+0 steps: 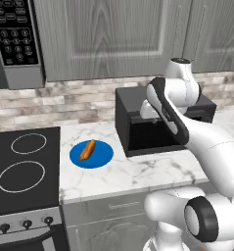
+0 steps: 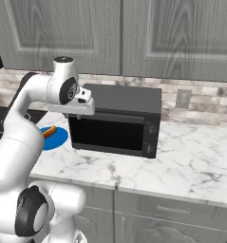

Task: Open the toaster oven door. Place the hotdog bun on the top rack in the toaster oven and place the steak on the bottom rack.

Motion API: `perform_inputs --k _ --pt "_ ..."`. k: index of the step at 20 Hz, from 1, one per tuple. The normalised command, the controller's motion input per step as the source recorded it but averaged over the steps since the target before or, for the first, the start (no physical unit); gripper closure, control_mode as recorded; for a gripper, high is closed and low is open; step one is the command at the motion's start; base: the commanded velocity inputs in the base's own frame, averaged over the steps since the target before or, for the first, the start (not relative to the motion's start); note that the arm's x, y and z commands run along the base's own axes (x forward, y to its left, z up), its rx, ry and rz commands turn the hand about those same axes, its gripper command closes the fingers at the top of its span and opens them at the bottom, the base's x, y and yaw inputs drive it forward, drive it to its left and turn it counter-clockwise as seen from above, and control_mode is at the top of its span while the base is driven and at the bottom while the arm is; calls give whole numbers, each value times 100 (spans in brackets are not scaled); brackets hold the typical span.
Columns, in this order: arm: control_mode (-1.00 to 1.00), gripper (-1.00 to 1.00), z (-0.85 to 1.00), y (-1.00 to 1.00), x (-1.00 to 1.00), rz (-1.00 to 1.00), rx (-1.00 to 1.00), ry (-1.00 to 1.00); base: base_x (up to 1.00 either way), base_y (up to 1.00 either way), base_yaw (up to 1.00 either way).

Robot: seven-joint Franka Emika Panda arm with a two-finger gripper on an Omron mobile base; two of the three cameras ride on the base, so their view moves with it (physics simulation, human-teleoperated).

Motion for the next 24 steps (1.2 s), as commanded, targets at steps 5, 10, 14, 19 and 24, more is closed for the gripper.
perform_inputs --k 5,10,14,19,24 --pt "-100 -100 -20 1 1 0 -23 1 0 0 0" --pt "-100 -100 -23 -20 -1 3 -41 -23 0 0 0" --pt "-100 -100 -28 -28 1 10 -53 -24 0 0 0" --pt "-100 -100 -35 26 11 0 -49 -13 0 0 0" --pt "-100 -100 8 9 20 0 -35 -5 0 0 0"
